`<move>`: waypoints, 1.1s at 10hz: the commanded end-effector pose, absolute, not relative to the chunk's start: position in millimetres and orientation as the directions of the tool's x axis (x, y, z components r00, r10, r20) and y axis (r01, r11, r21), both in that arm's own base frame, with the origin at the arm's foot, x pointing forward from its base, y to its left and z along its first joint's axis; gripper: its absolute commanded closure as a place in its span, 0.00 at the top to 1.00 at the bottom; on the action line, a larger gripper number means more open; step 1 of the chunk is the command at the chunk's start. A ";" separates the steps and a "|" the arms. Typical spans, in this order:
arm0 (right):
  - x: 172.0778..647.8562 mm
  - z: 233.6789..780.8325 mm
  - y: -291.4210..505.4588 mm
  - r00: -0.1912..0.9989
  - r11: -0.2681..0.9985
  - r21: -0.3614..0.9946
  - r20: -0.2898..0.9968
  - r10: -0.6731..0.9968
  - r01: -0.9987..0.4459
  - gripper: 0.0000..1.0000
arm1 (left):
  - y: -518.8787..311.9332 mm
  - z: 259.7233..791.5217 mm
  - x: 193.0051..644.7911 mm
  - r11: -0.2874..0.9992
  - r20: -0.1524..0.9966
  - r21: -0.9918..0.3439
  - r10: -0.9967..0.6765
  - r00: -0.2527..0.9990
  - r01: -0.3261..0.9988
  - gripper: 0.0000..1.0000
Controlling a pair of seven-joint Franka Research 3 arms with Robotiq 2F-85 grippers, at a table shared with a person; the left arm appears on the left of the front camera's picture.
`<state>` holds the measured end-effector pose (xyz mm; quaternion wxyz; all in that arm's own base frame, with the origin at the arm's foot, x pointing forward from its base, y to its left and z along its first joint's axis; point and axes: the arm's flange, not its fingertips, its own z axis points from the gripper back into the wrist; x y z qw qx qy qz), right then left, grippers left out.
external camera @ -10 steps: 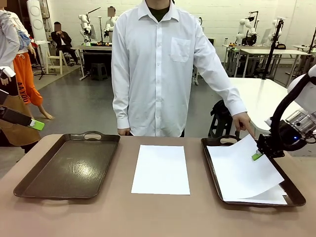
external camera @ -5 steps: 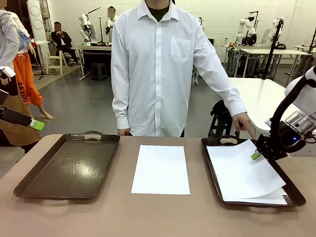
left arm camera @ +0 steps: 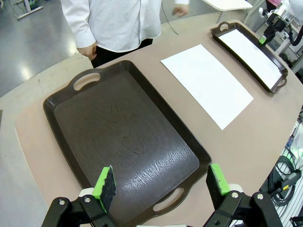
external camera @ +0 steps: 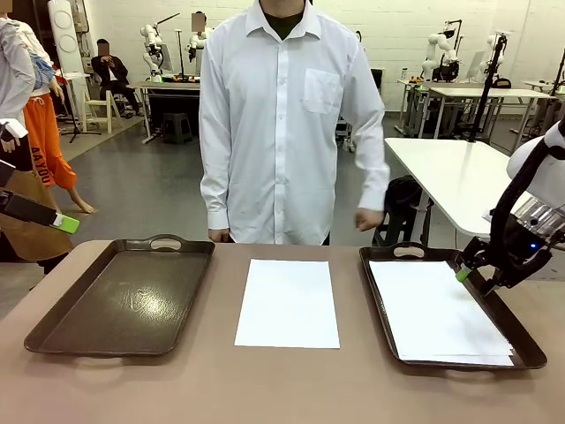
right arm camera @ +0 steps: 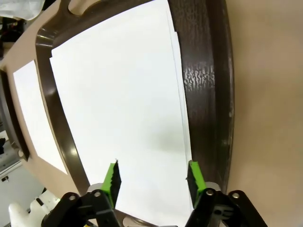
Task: Sort the A4 documents.
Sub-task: Place the A4 Paper in the designated Handle tray, then receive the A4 Paper.
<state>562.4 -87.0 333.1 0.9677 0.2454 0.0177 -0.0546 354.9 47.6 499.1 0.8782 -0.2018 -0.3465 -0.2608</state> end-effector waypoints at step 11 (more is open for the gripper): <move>556.7 334.0 -82.9 0.993 0.872 0.474 -0.067 -0.102 0.122 1.00 | 49.1 496.3 355.8 0.769 0.724 -0.178 -0.321 0.610 0.615 1.00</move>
